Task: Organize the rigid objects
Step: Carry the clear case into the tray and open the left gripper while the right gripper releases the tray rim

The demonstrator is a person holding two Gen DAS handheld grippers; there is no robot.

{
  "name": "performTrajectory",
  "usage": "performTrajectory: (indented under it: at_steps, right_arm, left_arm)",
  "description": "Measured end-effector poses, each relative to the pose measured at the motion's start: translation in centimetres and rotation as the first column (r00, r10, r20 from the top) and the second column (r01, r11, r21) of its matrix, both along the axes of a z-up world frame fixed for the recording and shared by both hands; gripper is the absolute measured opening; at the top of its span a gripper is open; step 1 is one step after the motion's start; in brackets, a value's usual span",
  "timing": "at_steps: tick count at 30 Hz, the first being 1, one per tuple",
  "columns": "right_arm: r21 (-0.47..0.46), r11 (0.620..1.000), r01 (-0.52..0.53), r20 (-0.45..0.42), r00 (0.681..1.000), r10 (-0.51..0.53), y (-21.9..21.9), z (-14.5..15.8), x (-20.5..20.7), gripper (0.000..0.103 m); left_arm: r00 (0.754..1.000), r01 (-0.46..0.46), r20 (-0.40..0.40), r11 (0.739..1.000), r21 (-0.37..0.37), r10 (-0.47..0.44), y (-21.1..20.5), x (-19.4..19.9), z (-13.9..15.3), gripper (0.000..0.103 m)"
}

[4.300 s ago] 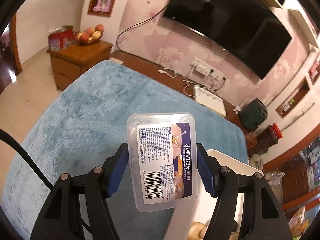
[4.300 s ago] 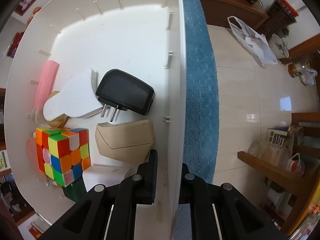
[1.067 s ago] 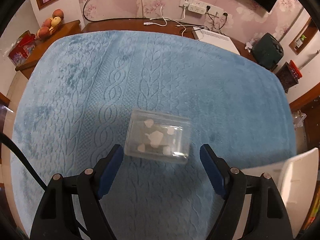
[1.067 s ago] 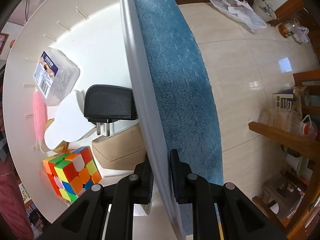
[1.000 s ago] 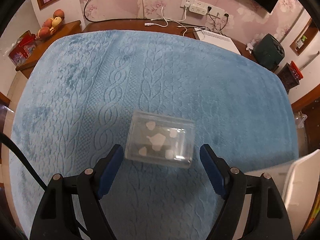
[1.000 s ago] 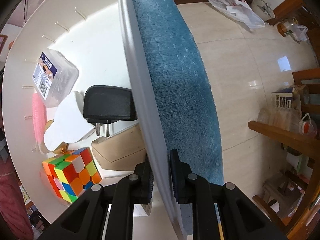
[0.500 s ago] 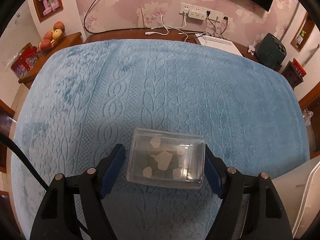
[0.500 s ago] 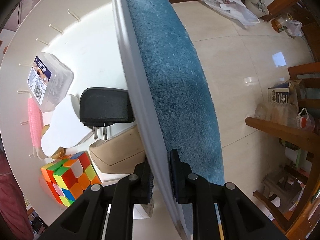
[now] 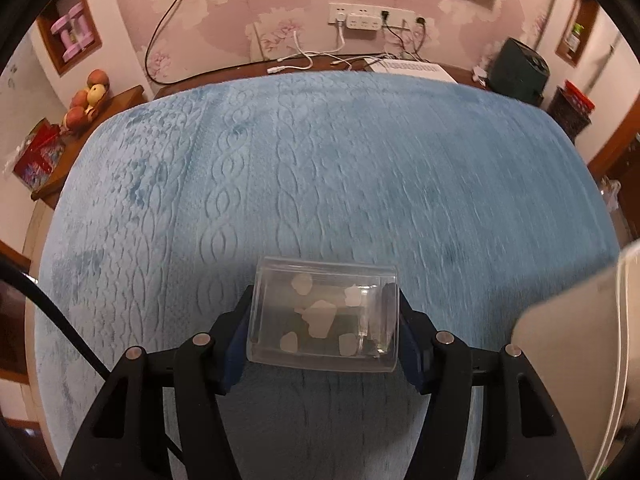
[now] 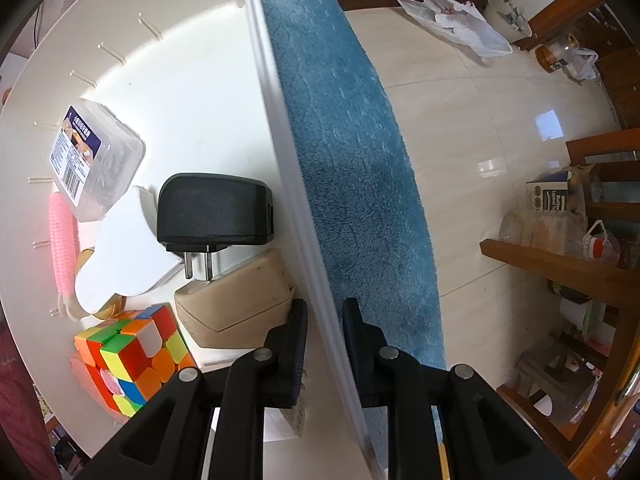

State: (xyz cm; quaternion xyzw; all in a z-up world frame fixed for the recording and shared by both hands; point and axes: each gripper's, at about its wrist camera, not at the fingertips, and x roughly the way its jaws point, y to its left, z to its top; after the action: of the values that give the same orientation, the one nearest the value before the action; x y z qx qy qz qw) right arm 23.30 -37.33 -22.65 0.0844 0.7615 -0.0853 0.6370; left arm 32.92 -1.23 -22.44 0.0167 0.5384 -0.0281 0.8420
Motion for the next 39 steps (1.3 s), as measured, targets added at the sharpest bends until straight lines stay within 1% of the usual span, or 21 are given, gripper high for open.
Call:
performTrajectory:
  at_steps: [4, 10, 13, 16, 19, 22, 24, 26, 29, 31, 33, 34, 35, 36, 39]
  right_arm:
    - [-0.008, 1.0, -0.005, 0.014, 1.0, 0.005, 0.2, 0.3, -0.2, 0.02]
    - [-0.011, 1.0, -0.006, 0.033, 0.999, 0.006, 0.6, 1.1, -1.1, 0.02]
    - [-0.003, 1.0, -0.015, 0.03, 0.999, 0.015, 0.7, 1.3, -1.5, 0.021]
    - [0.016, 1.0, -0.02, 0.036, 0.999, 0.019, 0.7, 1.9, -1.9, 0.02]
    - [0.022, 0.998, -0.055, 0.038, 0.998, 0.054, 1.0, 2.4, -2.5, 0.02]
    - [0.013, 0.995, -0.1, 0.037, 0.994, 0.1, 1.3, 3.1, -3.2, 0.021]
    - [0.03, 0.993, -0.113, 0.055, 0.992, 0.111, 1.3, 3.9, -3.8, 0.022]
    - [0.052, 0.991, -0.122, 0.075, 0.99, 0.118, 1.4, 4.8, -4.4, 0.023]
    - [0.059, 0.989, -0.133, 0.108, 0.986, 0.126, 1.0, 6.0, -4.9, 0.024]
    - [0.067, 0.989, -0.13, 0.138, 0.983, 0.12, 0.8, 6.9, -5.4, 0.031]
    - [0.085, 0.989, -0.122, 0.167, 0.98, 0.107, 0.5, 7.7, -5.9, 0.043]
    - [0.097, 0.988, -0.119, 0.181, 0.978, 0.1, 0.3, 8.1, -6.1, 0.046]
    - [0.106, 0.988, -0.117, 0.192, 0.977, 0.095, 0.1, 8.3, -6.3, 0.053]
    - [0.116, 0.987, -0.115, 0.205, 0.975, 0.09, -0.1, 8.7, -6.6, 0.057]
    - [0.145, 0.985, -0.098, 0.237, 0.97, 0.061, -0.7, 9.6, -7.3, 0.064]
  left_arm:
    - [0.999, 0.027, -0.021, 1.0, -0.006, -0.027, 0.2, -1.5, 0.1, 0.065]
    - [0.997, 0.032, -0.066, 0.999, 0.005, -0.032, -0.2, -4.0, 0.6, 0.065]
    - [0.996, 0.029, -0.087, 1.0, 0.012, -0.027, -0.6, -5.2, 1.4, 0.065]
    - [0.996, 0.02, -0.087, 0.999, 0.03, -0.017, -0.9, -6.9, 3.4, 0.065]
    - [0.996, 0.006, -0.088, 1.0, 0.013, -0.005, -1.0, -8.6, 5.4, 0.065]
    - [0.998, 0.007, -0.059, 0.999, 0.053, -0.004, -2.1, -11.0, 8.1, 0.065]
    - [0.999, 0.015, -0.047, 0.997, 0.072, -0.012, -3.0, -12.2, 9.5, 0.065]
    - [0.999, 0.029, -0.045, 0.997, 0.068, -0.025, -3.6, -13.5, 10.8, 0.065]
    - [0.998, 0.047, -0.044, 0.996, 0.082, -0.043, -4.7, -15.7, 12.7, 0.065]
    - [0.998, 0.06, -0.038, 0.994, 0.095, -0.057, -5.6, -17.0, 13.6, 0.065]
    - [0.997, 0.069, -0.033, 0.992, 0.102, -0.066, -6.5, -18.1, 14.5, 0.065]
    - [0.997, 0.075, -0.03, 0.992, 0.098, -0.073, -7.2, -18.7, 15.0, 0.065]
    - [0.996, 0.081, -0.03, 0.992, 0.092, -0.079, -7.5, -19.1, 15.2, 0.065]
    - [0.996, 0.091, -0.029, 0.992, 0.082, -0.089, -8.2, -19.7, 15.6, 0.065]
    - [0.992, 0.125, -0.019, 0.989, 0.074, -0.124, -10.4, -20.8, 16.6, 0.065]
